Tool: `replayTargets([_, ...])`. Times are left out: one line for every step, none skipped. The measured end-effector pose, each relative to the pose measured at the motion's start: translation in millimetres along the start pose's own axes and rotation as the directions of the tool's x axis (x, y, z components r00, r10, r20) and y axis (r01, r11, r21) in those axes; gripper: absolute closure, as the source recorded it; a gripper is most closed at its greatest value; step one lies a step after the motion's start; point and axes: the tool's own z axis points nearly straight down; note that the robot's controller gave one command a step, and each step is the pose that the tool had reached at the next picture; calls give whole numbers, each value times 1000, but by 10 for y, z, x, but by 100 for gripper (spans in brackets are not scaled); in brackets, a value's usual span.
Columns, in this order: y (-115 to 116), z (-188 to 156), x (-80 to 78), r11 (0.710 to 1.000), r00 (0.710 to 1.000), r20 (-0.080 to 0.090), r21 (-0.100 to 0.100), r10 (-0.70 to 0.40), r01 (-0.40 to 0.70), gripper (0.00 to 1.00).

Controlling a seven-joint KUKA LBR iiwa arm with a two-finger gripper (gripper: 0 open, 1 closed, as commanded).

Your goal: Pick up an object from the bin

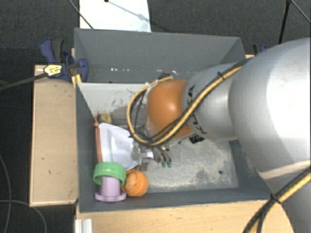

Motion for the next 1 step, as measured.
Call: replayTargets([-74, -1402, 67, 1000, 1000, 3, 1, -9, 9, 100])
